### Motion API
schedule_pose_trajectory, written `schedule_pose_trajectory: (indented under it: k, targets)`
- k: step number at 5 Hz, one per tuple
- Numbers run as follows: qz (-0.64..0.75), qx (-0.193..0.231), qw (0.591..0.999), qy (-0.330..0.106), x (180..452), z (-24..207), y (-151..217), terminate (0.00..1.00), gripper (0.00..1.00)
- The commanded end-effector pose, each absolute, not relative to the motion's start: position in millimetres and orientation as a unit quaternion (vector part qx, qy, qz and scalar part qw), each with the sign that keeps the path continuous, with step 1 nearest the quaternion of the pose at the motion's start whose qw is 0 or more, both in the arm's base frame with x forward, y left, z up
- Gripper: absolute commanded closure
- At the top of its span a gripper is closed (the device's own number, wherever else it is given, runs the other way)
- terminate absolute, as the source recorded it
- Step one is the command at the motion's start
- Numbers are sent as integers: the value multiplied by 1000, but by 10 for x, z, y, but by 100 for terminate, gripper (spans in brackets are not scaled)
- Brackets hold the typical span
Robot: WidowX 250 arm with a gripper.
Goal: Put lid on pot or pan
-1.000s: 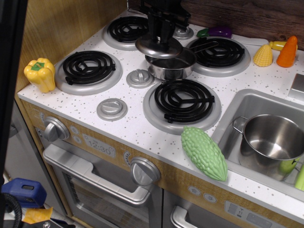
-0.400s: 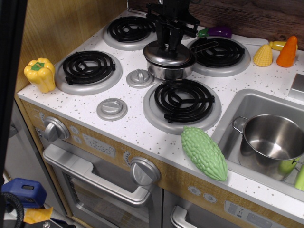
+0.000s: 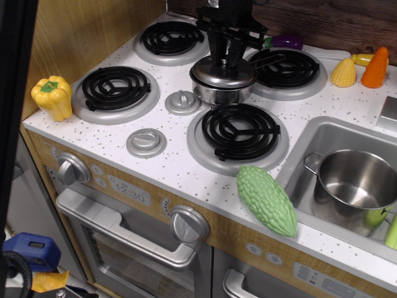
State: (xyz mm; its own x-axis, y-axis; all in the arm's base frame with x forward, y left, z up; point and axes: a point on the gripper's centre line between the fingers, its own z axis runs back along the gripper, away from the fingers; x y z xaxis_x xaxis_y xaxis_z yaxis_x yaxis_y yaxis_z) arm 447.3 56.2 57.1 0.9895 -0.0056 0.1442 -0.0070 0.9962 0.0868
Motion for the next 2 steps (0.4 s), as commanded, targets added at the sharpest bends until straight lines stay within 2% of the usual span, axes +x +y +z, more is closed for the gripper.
schedule_pose_trajectory:
  k: [1,2]
  targets:
    - [-5,50,990,-132,4524,1079,499,0,0]
    - [-5,50,990,-132,4524,1079,499,100,0]
